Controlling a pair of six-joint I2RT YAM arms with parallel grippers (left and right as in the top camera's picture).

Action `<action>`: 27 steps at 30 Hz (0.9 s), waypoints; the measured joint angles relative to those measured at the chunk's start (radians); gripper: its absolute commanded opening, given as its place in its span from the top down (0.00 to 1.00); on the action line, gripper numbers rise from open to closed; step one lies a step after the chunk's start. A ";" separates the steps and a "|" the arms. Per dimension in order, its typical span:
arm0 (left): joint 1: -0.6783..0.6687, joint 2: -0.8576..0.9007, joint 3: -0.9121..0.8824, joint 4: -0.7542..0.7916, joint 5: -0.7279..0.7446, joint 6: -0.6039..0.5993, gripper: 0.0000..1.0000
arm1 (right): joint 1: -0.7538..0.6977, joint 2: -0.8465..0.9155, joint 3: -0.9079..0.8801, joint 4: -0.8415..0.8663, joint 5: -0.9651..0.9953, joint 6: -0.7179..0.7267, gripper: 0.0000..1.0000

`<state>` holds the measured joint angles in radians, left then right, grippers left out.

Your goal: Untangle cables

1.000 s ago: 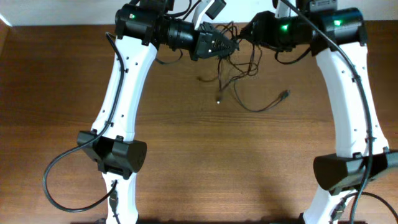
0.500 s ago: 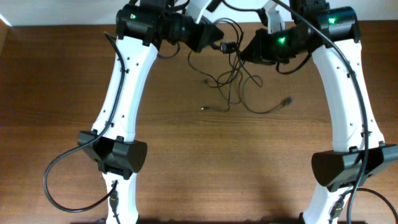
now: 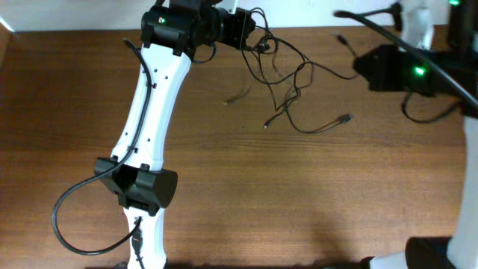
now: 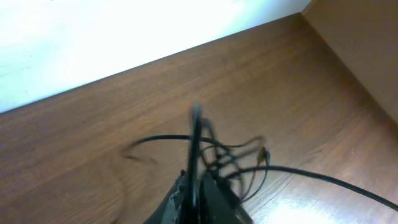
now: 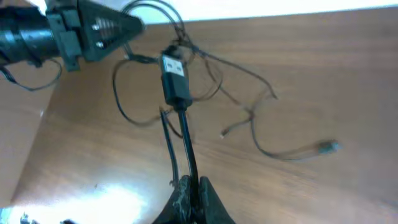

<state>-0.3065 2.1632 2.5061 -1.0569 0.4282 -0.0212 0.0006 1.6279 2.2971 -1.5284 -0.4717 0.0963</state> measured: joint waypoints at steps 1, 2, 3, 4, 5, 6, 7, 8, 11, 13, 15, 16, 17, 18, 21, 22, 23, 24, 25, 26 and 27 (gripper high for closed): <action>0.000 0.000 0.000 0.000 -0.014 -0.001 0.95 | -0.037 -0.016 0.000 -0.031 0.009 0.000 0.96; 0.000 0.000 0.000 0.000 -0.028 -0.003 0.96 | -0.069 -0.024 0.000 -0.052 0.023 0.000 0.96; 0.000 0.000 0.000 0.000 -0.053 -0.003 0.97 | -0.100 -0.028 0.000 -0.071 0.043 0.000 0.96; 0.000 0.000 0.000 0.000 -0.091 -0.003 0.97 | -0.127 -0.030 0.000 -0.095 0.063 -0.002 0.96; 0.000 0.000 0.000 0.000 -0.124 -0.003 0.98 | -0.158 -0.030 0.000 -0.111 0.077 -0.003 0.96; 0.000 0.000 0.000 -0.001 -0.170 -0.003 0.99 | -0.208 -0.032 0.000 -0.131 0.093 -0.003 0.96; 0.000 0.000 0.000 -0.002 -0.235 -0.003 0.99 | -0.251 -0.034 0.000 -0.138 0.103 -0.002 0.96; 0.000 0.000 0.000 -0.008 -0.303 -0.004 0.99 | -0.306 -0.041 0.000 -0.143 0.115 -0.003 0.96; 0.000 0.000 0.000 -0.023 -0.505 -0.003 1.00 | -0.443 -0.094 0.000 -0.145 0.128 -0.003 0.96; 0.000 0.000 0.000 -0.032 -0.587 -0.003 1.00 | -0.512 -0.140 0.000 -0.145 0.112 -0.003 0.96; 0.000 0.000 0.000 -0.035 -0.626 -0.003 1.00 | -0.522 -0.169 0.000 -0.149 0.076 -0.009 0.91; 0.000 0.000 0.000 -0.035 -0.634 -0.003 1.00 | -0.523 -0.170 0.000 -0.159 0.058 -0.018 0.71; 0.000 0.000 0.000 -0.035 -0.636 -0.003 1.00 | -0.523 -0.168 0.000 -0.164 0.047 -0.026 0.57; 0.000 0.000 0.000 -0.035 -0.634 -0.003 1.00 | -0.524 -0.164 0.000 -0.164 0.032 -0.042 0.41; 0.002 0.000 0.000 -0.035 -0.585 -0.003 1.00 | -0.525 -0.162 0.000 -0.164 -0.038 -0.074 0.22; 0.002 0.000 0.000 -0.035 -0.556 -0.003 1.00 | -0.525 -0.162 0.000 -0.164 -0.051 -0.078 0.22; 0.002 0.000 0.000 -0.035 -0.529 -0.003 1.00 | -0.515 -0.162 0.000 -0.164 -0.072 -0.082 0.21; 0.002 0.000 0.000 -0.035 -0.493 -0.003 1.00 | -0.499 -0.162 0.000 -0.164 -0.084 -0.082 0.22; 0.002 0.000 0.000 -0.035 -0.451 -0.003 1.00 | -0.478 -0.161 0.000 -0.164 -0.090 -0.083 0.21; 0.002 0.000 0.000 -0.035 -0.419 -0.003 1.00 | -0.452 -0.160 0.000 -0.164 -0.096 -0.085 0.21; 0.002 0.000 0.000 -0.035 -0.358 -0.003 1.00 | -0.411 -0.154 0.000 -0.164 -0.100 -0.086 0.21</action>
<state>-0.3042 2.1632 2.5061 -1.0916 0.0700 -0.0242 -0.4107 1.4734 2.2971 -1.6924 -0.5720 0.0101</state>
